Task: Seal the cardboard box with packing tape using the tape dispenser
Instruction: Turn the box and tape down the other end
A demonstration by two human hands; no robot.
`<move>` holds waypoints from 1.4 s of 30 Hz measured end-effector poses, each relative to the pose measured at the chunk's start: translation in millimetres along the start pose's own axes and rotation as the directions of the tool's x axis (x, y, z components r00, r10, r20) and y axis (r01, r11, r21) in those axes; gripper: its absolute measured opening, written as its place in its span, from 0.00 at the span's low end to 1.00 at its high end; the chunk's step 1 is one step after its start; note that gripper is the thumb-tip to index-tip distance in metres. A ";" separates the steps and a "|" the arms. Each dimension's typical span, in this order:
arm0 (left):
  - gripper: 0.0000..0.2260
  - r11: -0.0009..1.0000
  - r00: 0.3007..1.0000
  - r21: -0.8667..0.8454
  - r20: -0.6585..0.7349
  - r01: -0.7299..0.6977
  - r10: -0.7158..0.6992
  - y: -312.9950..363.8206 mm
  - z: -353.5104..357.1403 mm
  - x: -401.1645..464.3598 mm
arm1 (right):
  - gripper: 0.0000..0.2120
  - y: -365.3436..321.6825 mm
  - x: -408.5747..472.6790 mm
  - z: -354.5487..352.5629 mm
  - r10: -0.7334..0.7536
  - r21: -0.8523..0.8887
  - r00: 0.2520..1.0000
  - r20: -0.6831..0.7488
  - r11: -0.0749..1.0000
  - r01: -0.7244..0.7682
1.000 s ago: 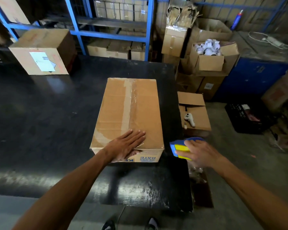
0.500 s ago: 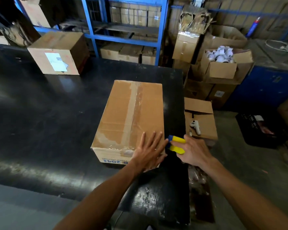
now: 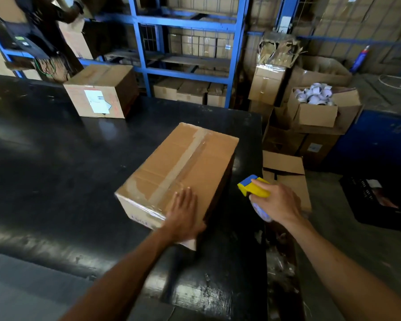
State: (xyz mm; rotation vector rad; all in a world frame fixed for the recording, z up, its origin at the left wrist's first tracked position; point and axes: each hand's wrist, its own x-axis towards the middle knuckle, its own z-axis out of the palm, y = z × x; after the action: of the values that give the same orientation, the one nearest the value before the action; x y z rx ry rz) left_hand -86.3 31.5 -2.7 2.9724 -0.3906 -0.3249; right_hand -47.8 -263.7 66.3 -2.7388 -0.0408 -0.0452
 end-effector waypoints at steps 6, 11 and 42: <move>0.56 0.991 0.993 0.087 0.051 0.103 -0.108 -125.7 -55.3 -19.3 | 0.26 -23.6 12.4 -2.6 0.051 0.171 0.999 0.008 0.984 -0.051; 0.55 0.968 0.963 0.031 0.100 0.248 -0.250 -75.5 -19.7 0.6 | 0.26 -46.7 20.3 -4.3 0.064 0.279 0.998 0.023 0.958 -0.068; 0.53 0.999 0.989 -0.034 0.144 0.033 -0.028 22.3 -27.4 39.5 | 0.24 -46.7 10.7 -35.7 0.215 0.532 0.977 0.013 0.826 -0.189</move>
State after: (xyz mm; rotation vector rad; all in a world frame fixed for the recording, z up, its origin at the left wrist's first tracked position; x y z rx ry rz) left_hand -48.1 2.2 19.5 2.9312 -0.3499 -0.5451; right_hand -39.7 -234.4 117.8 -2.1674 0.2205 -0.0327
